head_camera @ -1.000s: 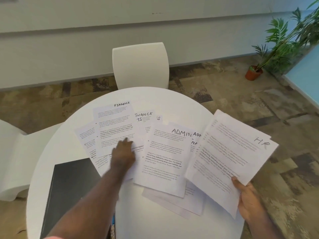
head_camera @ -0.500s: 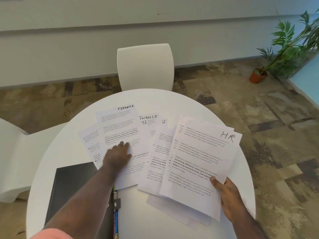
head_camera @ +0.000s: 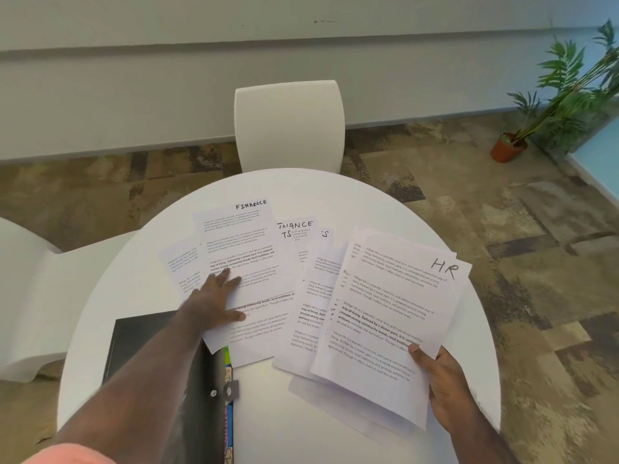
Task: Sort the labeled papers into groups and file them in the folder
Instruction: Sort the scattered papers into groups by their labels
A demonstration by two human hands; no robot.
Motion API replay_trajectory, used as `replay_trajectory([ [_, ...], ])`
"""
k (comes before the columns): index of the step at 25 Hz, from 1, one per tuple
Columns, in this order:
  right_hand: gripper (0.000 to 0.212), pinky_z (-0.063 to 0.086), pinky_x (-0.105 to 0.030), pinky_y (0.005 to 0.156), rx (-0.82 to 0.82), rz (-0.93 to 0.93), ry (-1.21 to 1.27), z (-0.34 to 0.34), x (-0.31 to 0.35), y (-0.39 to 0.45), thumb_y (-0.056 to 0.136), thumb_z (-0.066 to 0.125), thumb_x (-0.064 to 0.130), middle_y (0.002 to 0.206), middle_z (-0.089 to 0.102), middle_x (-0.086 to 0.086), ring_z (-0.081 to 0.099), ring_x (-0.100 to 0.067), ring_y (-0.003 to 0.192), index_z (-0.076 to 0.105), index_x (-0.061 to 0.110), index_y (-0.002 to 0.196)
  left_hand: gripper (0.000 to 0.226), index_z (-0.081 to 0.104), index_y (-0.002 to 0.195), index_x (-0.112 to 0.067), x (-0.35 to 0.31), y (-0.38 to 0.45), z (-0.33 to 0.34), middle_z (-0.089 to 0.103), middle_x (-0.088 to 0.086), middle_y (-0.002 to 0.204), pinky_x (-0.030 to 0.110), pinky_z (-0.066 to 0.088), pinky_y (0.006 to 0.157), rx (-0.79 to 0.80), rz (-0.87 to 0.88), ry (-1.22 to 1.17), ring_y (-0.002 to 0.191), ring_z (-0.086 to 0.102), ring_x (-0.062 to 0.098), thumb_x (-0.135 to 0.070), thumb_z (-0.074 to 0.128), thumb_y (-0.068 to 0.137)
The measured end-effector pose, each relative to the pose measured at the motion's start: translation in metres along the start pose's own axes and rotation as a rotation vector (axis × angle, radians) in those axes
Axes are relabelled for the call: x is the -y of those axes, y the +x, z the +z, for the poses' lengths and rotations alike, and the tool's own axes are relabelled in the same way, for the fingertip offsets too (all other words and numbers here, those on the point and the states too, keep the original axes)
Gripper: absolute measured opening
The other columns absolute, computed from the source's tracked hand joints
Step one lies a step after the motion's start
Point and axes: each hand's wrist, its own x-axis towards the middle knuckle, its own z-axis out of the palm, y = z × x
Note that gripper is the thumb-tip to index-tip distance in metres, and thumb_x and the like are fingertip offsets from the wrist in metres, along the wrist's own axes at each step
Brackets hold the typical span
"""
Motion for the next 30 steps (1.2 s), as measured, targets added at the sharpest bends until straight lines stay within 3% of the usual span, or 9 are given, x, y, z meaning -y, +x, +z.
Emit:
replay_trajectory([
  [5,0.029,0.059,-0.023,0.064,-0.001,0.008,0.008,0.006,0.001,-0.002,0.093,0.059,0.000,0.105,0.077,0.002,0.074,-0.011,0.088,0.065,0.017,0.115,0.064,0.028,0.155,-0.034,-0.005,-0.001,-0.005,0.017,-0.009,0.165,0.038,0.028,0.118,-0.050,-0.007,0.087,0.148,0.028,0.018,-0.041,0.054,0.097],
  [9,0.029,0.059,-0.024,0.065,-0.015,0.012,0.011,0.006,0.002,-0.001,0.093,0.059,0.001,0.106,0.076,0.003,0.074,-0.012,0.089,0.065,0.018,0.115,0.039,0.057,0.137,-0.035,-0.024,-0.015,-0.013,0.065,-0.001,0.134,0.037,0.048,0.098,-0.396,-0.104,-0.017,0.118,0.061,0.026,-0.028,0.041,0.103],
  [12,0.029,0.058,-0.023,0.065,-0.029,0.012,0.024,0.005,0.003,-0.001,0.093,0.059,0.001,0.105,0.077,0.003,0.074,-0.013,0.090,0.066,0.018,0.115,0.036,0.064,0.132,-0.028,-0.051,-0.023,-0.020,0.067,-0.003,0.130,0.037,0.051,0.094,-0.749,-0.017,-0.266,0.116,0.065,0.024,-0.018,0.052,0.100],
  [15,0.028,0.059,-0.025,0.065,-0.060,0.008,0.052,0.005,0.005,-0.001,0.092,0.059,0.000,0.102,0.077,0.004,0.073,-0.014,0.090,0.066,0.017,0.113,0.042,0.061,0.136,-0.027,-0.087,-0.027,-0.025,0.059,-0.008,0.139,0.031,0.049,0.096,-0.877,0.078,-0.375,0.124,0.059,0.014,-0.012,0.054,0.098],
  [20,0.035,0.052,-0.044,0.092,-0.166,-0.008,0.116,-0.002,0.008,0.001,0.092,0.062,0.003,0.119,0.071,-0.006,0.065,-0.028,0.108,0.063,0.013,0.126,0.042,0.061,0.134,-0.026,-0.123,-0.028,0.014,0.059,-0.004,0.141,0.046,0.061,0.078,-0.677,0.294,-0.060,0.119,0.064,0.024,-0.011,0.048,0.096],
  [24,0.038,0.045,-0.056,0.104,-0.241,-0.014,0.127,-0.009,0.008,0.002,0.092,0.062,0.004,0.126,0.067,-0.011,0.061,-0.036,0.116,0.061,0.012,0.129,0.043,0.065,0.128,-0.031,-0.128,-0.036,0.054,0.062,-0.007,0.137,0.033,0.061,0.073,-0.445,0.475,0.029,0.113,0.068,0.020,-0.025,0.043,0.091],
  [26,0.038,0.043,-0.059,0.104,-0.263,-0.029,0.142,-0.010,0.007,0.001,0.093,0.062,0.004,0.128,0.066,-0.012,0.060,-0.038,0.118,0.061,0.012,0.130,0.050,0.056,0.139,-0.029,-0.128,-0.043,0.067,0.049,-0.005,0.150,0.037,0.055,0.092,-0.262,0.517,0.058,0.132,0.054,0.021,-0.046,0.026,0.102],
  [28,0.033,0.048,-0.056,0.100,-0.309,-0.053,0.191,-0.012,0.007,0.002,0.093,0.062,0.005,0.128,0.066,-0.011,0.060,-0.037,0.119,0.065,0.016,0.124,0.081,0.039,0.151,-0.029,-0.127,-0.051,0.067,0.027,-0.007,0.162,0.041,0.027,0.119,-0.122,0.561,0.027,0.150,0.022,0.017,-0.074,0.006,0.092],
  [30,0.027,0.056,-0.047,0.087,-0.339,-0.068,0.252,-0.013,0.010,0.001,0.093,0.061,0.005,0.122,0.069,-0.009,0.062,-0.035,0.117,0.068,0.018,0.116,0.088,0.038,0.152,-0.026,-0.113,-0.055,0.059,0.027,-0.007,0.162,0.043,0.014,0.121,-0.170,0.470,-0.058,0.151,0.017,0.016,-0.079,0.007,0.089],
])
